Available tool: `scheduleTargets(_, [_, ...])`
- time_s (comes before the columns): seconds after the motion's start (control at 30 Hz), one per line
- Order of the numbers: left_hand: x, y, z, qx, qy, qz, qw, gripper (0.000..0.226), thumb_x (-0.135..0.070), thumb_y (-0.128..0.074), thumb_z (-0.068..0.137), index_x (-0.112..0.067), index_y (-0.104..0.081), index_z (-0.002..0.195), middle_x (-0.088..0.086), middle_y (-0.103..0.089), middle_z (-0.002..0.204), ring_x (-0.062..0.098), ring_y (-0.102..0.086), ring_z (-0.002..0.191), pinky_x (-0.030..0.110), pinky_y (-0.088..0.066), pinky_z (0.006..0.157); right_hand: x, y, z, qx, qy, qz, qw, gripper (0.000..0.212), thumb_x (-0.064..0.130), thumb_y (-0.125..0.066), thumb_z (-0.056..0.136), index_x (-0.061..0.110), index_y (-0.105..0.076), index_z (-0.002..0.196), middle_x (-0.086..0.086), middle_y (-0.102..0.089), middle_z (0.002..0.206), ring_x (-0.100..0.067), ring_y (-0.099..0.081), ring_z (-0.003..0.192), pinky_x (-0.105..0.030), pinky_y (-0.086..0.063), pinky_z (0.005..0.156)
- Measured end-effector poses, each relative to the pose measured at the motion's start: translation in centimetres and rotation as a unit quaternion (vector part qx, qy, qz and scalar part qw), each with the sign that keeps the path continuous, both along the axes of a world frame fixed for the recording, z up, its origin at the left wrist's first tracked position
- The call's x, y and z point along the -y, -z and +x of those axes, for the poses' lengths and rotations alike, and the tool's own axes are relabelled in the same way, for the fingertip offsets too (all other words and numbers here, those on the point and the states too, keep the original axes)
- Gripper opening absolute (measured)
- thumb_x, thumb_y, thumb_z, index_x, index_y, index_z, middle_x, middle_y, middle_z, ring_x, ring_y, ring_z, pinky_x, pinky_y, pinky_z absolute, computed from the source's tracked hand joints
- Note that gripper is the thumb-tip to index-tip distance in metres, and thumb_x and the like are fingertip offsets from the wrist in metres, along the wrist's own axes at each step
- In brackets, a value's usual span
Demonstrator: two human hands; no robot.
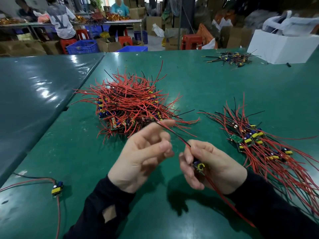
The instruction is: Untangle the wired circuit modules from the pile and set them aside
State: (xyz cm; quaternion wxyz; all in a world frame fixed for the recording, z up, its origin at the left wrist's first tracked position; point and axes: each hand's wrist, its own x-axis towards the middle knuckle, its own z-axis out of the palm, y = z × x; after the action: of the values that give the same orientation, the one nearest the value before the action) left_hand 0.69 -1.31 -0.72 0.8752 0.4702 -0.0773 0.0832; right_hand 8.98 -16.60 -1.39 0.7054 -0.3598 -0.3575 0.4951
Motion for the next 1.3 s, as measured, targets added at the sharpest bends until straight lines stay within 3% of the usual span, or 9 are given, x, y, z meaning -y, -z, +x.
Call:
scheduleTargets(0.13, [1.4,0.8,0.2,0.008,-0.003,0.048,0.999,0.028,-0.027,-0.078,0.068,-0.017,-0.076,0.094,-0.002,-0.070,0.074,0.008,-0.062,0.062,0.016,-0.048,0.062,-0.2,0.2,-0.3,-0.016,-0.025,-0.018,0.999,0.020,0.041,-0.063,0.086,0.023,-0.065,0.079,0.001,-0.064,0.065,-0.008,-0.058,0.046,-0.014,-0.042,0.042])
scheduleTargets(0.27, [1.3,0.8,0.3,-0.015,-0.091,0.082,0.992,0.037,-0.038,-0.088,0.052,-0.013,-0.077,0.077,0.002,-0.071,0.069,0.010,-0.059,0.059,0.018,-0.048,0.059,0.0,-0.1,-0.2,0.002,0.002,-0.037,0.999,0.021,0.043,-0.065,0.083,0.024,-0.065,0.076,0.001,-0.065,0.065,-0.007,-0.058,0.046,-0.014,-0.042,0.042])
scheduleTargets(0.37, [1.4,0.6,0.3,-0.035,-0.124,0.075,0.989,0.038,-0.035,-0.090,0.048,-0.009,-0.075,0.071,0.007,-0.068,0.067,0.016,-0.060,0.058,0.028,-0.048,0.054,0.1,-0.5,0.0,0.090,0.076,-0.062,0.991,0.021,0.044,-0.068,0.080,0.025,-0.067,0.072,-0.001,-0.066,0.064,-0.009,-0.058,0.045,-0.014,-0.040,0.041])
scheduleTargets(0.47, [1.6,0.3,0.3,-0.058,-0.145,0.075,0.985,0.010,-0.013,-0.080,0.062,-0.011,-0.070,0.063,0.009,-0.063,0.063,0.020,-0.055,0.053,0.031,-0.043,0.053,0.0,-0.4,0.1,0.215,0.183,-0.073,0.957,0.016,0.025,-0.063,0.086,0.024,-0.070,0.071,-0.007,-0.067,0.065,-0.013,-0.058,0.043,-0.017,-0.038,0.040])
scheduleTargets(0.63, [1.8,0.5,0.7,-0.088,-0.271,0.150,0.947,0.029,-0.002,-0.071,0.075,-0.009,-0.053,0.054,0.011,-0.058,0.053,0.017,-0.051,0.045,0.022,-0.044,0.046,-0.4,0.4,-0.7,0.345,0.258,-0.085,0.899,0.013,0.018,-0.067,0.082,0.015,-0.070,0.069,-0.011,-0.066,0.066,-0.015,-0.059,0.043,-0.021,-0.043,0.042])
scheduleTargets(0.73, [1.1,0.1,0.4,-0.112,-0.190,0.123,0.968,0.014,-0.026,-0.071,0.066,-0.013,-0.067,0.065,0.008,-0.062,0.066,0.012,-0.056,0.056,0.020,-0.045,0.050,-0.7,0.3,-0.9,0.284,0.232,-0.097,0.925,0.016,0.020,-0.062,0.084,0.022,-0.070,0.071,-0.007,-0.068,0.067,-0.015,-0.058,0.040,-0.018,-0.038,0.038])
scheduleTargets(0.87, [0.2,0.1,0.1,-0.118,-0.040,0.080,0.989,0.031,-0.003,-0.065,0.068,-0.007,-0.074,0.098,0.008,-0.065,0.085,0.014,-0.059,0.069,0.019,-0.044,0.059,-0.7,0.2,-0.2,0.198,0.246,-0.108,0.943,0.020,0.023,-0.059,0.083,0.021,-0.070,0.068,-0.005,-0.066,0.064,-0.014,-0.054,0.037,-0.015,-0.036,0.035])
scheduleTargets(1.17, [0.7,0.6,0.7,-0.106,-0.159,0.097,0.977,0.006,-0.013,-0.069,0.064,-0.009,-0.073,0.066,0.005,-0.068,0.068,0.011,-0.058,0.059,0.016,-0.045,0.054,-0.4,0.1,0.3,0.151,0.178,-0.121,0.965,0.007,0.012,-0.065,0.084,0.007,-0.069,0.082,-0.009,-0.070,0.074,-0.015,-0.060,0.047,-0.017,-0.042,0.042])
scheduleTargets(1.3, [1.1,1.0,0.8,-0.058,-0.209,0.232,0.948,0.006,-0.017,-0.073,0.064,-0.012,-0.073,0.067,0.005,-0.071,0.074,0.010,-0.061,0.064,0.018,-0.048,0.059,-0.4,0.4,0.5,0.202,0.208,-0.154,0.944,0.009,-0.004,-0.059,0.084,0.002,-0.065,0.081,-0.003,-0.069,0.069,-0.013,-0.062,0.049,-0.017,-0.044,0.044])
